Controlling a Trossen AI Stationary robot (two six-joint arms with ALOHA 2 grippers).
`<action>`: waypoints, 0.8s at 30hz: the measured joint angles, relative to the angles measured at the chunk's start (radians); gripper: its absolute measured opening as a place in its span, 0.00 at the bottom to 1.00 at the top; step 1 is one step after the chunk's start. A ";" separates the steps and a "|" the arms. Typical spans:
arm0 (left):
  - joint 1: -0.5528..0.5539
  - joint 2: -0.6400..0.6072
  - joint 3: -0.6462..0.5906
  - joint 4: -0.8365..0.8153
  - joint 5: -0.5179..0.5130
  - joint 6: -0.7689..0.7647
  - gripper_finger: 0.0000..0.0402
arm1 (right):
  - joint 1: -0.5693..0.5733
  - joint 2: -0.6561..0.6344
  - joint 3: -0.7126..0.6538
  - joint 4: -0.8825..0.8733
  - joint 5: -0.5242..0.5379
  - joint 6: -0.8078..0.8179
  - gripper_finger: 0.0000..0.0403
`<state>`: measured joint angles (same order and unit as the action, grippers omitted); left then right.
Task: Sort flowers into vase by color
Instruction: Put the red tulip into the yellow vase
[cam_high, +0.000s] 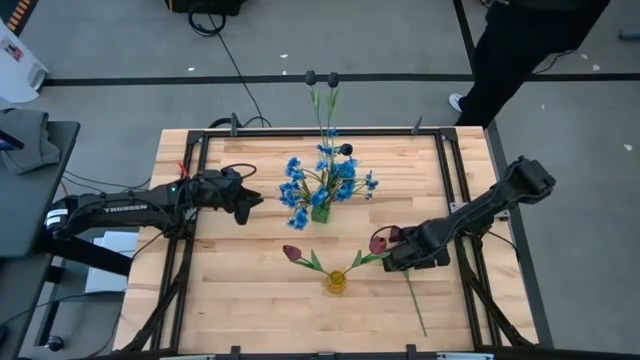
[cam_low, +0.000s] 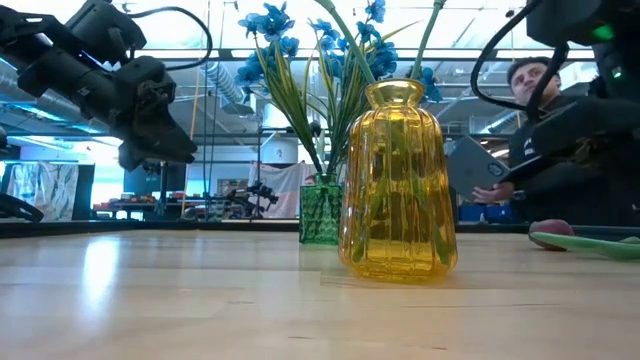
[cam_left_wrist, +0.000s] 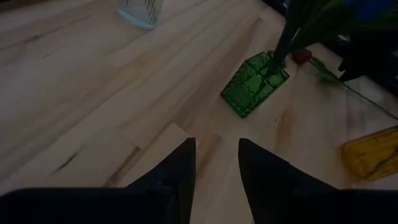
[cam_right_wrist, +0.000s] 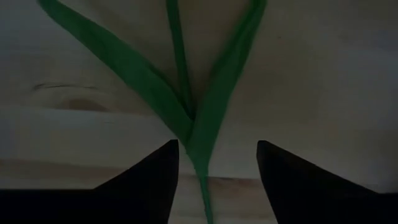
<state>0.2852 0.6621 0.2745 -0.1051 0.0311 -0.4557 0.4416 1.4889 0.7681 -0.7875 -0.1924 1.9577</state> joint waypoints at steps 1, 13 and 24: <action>0.000 0.000 0.000 0.000 0.000 0.006 0.32 | 0.003 0.001 0.000 0.003 0.009 -0.001 0.56; 0.000 0.000 0.000 -0.002 0.000 0.007 0.32 | 0.006 0.027 0.002 0.083 0.055 -0.007 0.52; 0.000 0.000 0.000 -0.010 0.000 0.008 0.32 | 0.011 0.064 0.001 0.048 0.046 -0.049 0.52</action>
<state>0.2852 0.6624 0.2749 -0.1148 0.0307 -0.4479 0.4526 1.5533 0.7692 -0.7399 -0.1462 1.9086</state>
